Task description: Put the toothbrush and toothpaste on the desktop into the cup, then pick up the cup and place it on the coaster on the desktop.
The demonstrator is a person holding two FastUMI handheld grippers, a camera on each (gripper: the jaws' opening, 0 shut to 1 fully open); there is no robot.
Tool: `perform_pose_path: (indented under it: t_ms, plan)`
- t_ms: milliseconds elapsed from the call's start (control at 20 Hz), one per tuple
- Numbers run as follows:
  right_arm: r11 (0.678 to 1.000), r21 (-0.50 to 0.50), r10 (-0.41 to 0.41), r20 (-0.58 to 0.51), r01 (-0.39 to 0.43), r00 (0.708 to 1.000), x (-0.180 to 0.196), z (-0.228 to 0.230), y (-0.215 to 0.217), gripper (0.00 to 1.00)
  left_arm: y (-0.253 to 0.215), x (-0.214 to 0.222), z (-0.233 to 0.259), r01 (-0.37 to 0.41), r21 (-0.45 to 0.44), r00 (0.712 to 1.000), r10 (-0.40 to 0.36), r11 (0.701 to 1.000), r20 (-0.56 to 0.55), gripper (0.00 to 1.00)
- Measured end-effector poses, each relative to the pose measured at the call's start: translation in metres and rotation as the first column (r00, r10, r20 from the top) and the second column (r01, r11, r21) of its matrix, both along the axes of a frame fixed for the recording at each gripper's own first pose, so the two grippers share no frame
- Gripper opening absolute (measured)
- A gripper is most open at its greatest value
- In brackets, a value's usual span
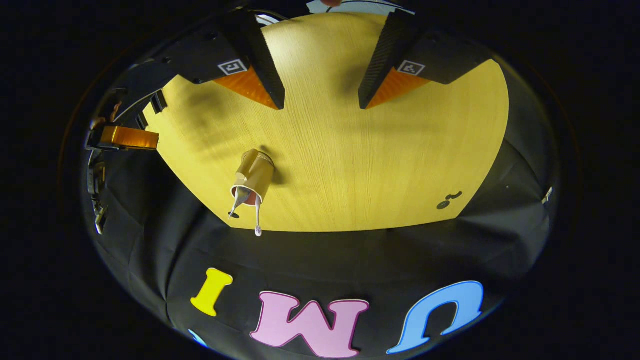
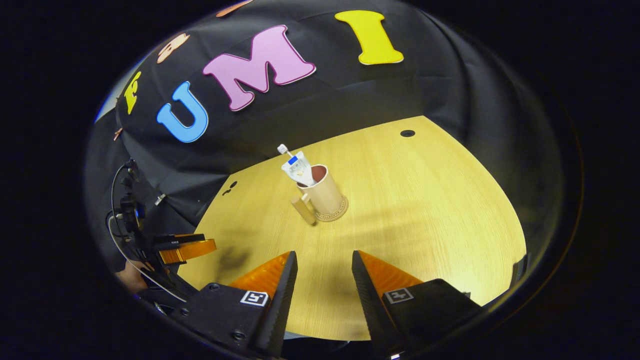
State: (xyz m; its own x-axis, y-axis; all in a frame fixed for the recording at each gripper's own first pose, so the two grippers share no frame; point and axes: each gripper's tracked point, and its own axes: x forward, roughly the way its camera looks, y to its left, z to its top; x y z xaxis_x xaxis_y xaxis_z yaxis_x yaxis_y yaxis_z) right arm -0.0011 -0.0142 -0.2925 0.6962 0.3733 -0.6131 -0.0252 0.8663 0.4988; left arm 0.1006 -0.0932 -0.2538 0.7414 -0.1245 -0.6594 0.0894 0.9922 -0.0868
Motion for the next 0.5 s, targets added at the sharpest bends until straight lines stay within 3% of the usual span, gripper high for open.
perform_pose_path:
  t_ms: [50,100,150,200,500]
  plan:
    - [1.0,-0.001,0.003,0.001,-0.003,1.0,0.001,0.002,0.002,0.59,0.0,-0.004,0.001,-0.001,-0.004,1.0,0.001,1.0,-0.001,0.92]
    - [1.0,0.002,0.007,0.002,-0.007,1.0,0.001,0.004,0.005,0.69,0.002,-0.009,0.001,-0.004,-0.004,1.0,0.004,1.0,-0.001,0.92]
    - [1.0,0.004,0.011,0.008,-0.011,1.0,0.003,0.008,0.007,0.61,0.002,-0.011,0.003,-0.004,-0.004,1.0,0.004,1.0,-0.001,0.92]
    - [1.0,0.002,0.015,0.014,-0.015,1.0,0.004,0.011,0.008,0.71,0.002,-0.012,0.004,-0.004,-0.003,1.0,0.004,1.0,0.004,0.92]
    - [1.0,0.0,0.027,0.039,-0.027,0.999,0.013,0.021,0.013,0.74,-0.001,-0.012,0.014,0.009,-0.011,1.0,-0.009,1.0,0.022,0.92]
